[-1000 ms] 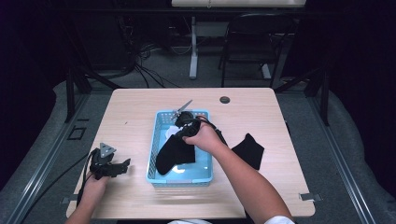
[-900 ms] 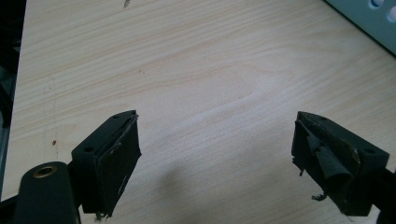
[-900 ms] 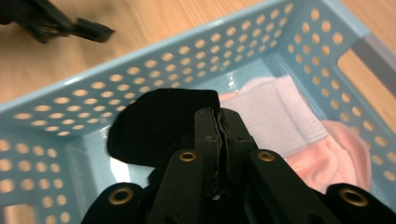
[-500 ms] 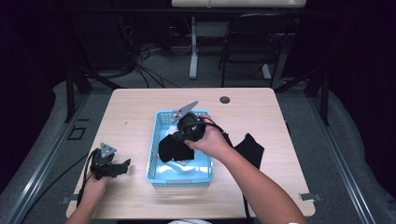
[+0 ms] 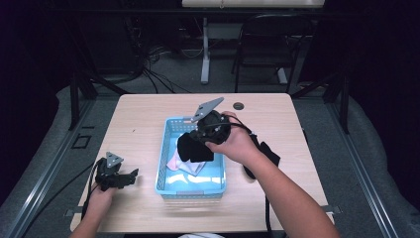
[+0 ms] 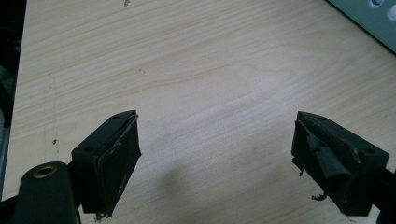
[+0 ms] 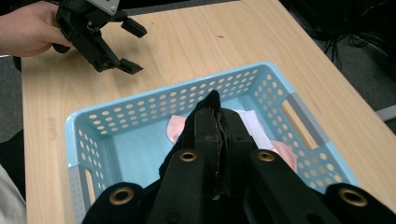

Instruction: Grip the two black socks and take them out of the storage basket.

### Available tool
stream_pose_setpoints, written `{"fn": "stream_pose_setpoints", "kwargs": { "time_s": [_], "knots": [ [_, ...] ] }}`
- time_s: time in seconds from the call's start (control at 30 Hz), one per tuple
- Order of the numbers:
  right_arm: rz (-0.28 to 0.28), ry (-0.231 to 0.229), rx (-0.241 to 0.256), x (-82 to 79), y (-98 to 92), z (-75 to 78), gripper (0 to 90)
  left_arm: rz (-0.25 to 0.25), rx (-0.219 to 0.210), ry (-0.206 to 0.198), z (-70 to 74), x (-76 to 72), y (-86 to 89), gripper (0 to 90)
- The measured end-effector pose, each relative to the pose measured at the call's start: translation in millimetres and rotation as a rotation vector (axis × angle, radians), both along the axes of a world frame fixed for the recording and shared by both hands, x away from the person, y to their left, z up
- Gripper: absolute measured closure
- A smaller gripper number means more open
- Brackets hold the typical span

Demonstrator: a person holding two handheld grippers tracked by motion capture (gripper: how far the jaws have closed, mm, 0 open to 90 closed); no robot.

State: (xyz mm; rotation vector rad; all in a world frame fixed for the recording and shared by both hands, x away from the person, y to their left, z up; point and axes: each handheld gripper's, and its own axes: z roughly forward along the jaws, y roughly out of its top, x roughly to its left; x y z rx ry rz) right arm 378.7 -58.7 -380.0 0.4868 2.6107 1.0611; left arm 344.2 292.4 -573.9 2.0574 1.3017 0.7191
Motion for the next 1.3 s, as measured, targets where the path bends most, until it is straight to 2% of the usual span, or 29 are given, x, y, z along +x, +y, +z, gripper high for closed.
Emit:
{"fn": "stream_pose_setpoints", "kwargs": {
  "time_s": [0.33, 0.4, 0.57, 0.6, 0.7, 0.9, 1.0, 1.3],
  "knots": [
    [-0.044, -0.041, 0.001, -8.6, -29.6, 15.3, 87.0, 0.002, 0.001, 0.001, -0.4, 0.2, -0.2, 15.4],
    [-0.068, -0.063, 0.005, -12.9, -42.6, 20.7, 87.1, 0.003, 0.003, 0.002, -0.5, 0.3, -0.2, 15.4],
    [-0.095, -0.079, 0.007, -17.5, -58.6, 27.6, 87.0, 0.003, 0.002, 0.003, -0.8, 0.2, -0.5, 15.4],
    [-0.113, -0.091, 0.004, -19.8, -68.2, 30.5, 87.0, 0.004, 0.004, 0.003, -0.8, 0.1, -0.6, 15.4],
    [-0.141, -0.099, 0.011, -23.2, -81.5, 33.3, 87.0, 0.004, 0.004, 0.003, -0.8, -0.1, -0.5, 15.4],
    [-0.186, -0.11, 0.011, -27.2, -102.2, 35.6, 87.0, 0.007, 0.005, 0.005, -1.5, 0.1, -0.7, 15.4],
    [-0.223, -0.11, 0.01, -29.2, -118.5, 35.2, 87.0, 0.007, 0.005, 0.005, -1.7, 0.3, -0.8, 15.4],
    [-0.275, -0.091, 0.023, -30.3, -139.1, 19.8, 87.0, 0.006, 0.01, 0.008, -2.1, 0.2, -1.1, 15.4]
  ]
}}
